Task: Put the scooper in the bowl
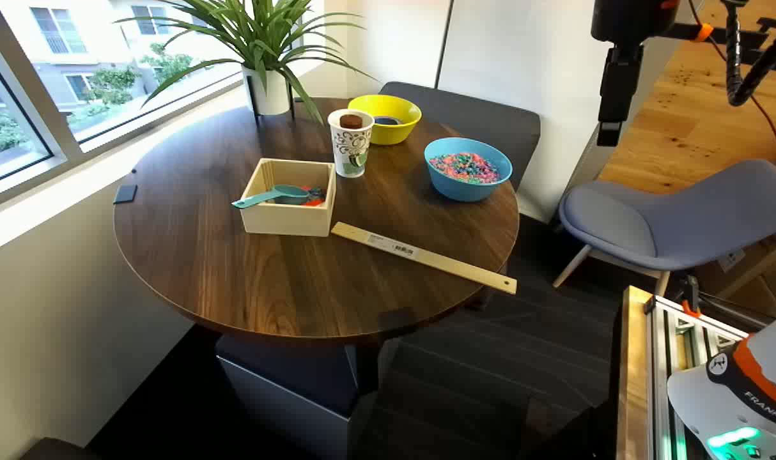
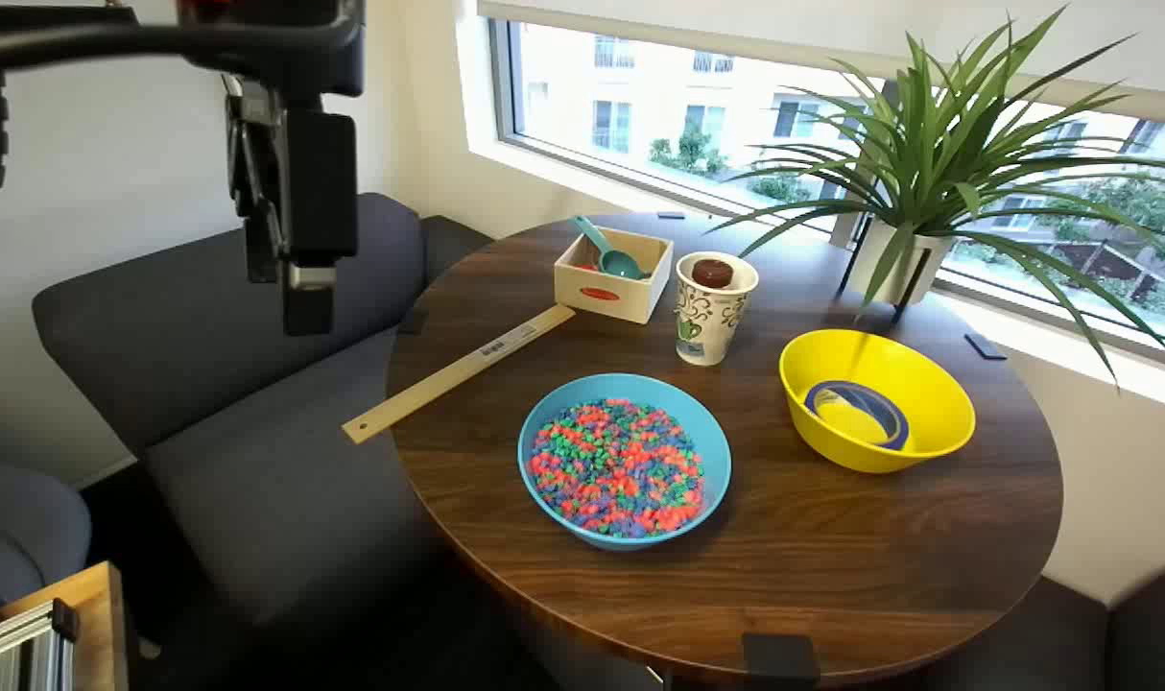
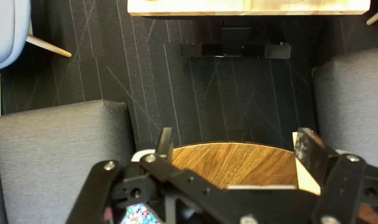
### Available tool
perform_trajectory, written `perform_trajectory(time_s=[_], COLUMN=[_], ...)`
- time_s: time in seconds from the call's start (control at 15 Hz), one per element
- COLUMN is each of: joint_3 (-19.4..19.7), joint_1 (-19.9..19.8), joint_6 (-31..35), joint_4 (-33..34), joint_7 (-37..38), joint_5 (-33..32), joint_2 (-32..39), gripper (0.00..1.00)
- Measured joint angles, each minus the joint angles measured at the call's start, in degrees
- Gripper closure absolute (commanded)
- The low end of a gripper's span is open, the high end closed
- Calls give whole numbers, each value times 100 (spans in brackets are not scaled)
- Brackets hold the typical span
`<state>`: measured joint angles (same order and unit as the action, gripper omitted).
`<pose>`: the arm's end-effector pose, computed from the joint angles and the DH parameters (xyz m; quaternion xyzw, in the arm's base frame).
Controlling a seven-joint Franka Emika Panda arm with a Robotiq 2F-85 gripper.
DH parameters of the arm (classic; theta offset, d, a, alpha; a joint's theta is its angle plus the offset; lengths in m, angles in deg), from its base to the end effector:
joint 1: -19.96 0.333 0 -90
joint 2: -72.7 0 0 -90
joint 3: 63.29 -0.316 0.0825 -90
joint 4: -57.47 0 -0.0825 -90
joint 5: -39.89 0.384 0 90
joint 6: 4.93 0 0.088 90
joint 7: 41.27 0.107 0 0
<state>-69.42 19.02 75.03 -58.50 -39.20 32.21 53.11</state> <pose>0.4164 0.0276 0.5709 0.9859 0.0192 -0.1380 0.0931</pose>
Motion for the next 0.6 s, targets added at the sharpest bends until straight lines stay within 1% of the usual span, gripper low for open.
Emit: perform_trajectory(time_s=[0.27,0.4,0.6], joint_3=[19,-19,-343], joint_1=[28,137,478], joint_6=[19,157,528], joint_4=[5,71,403], joint_7=[0,3,88], joint_5=[0,0,1], joint_2=[2,39,198], gripper=[0,0,0])
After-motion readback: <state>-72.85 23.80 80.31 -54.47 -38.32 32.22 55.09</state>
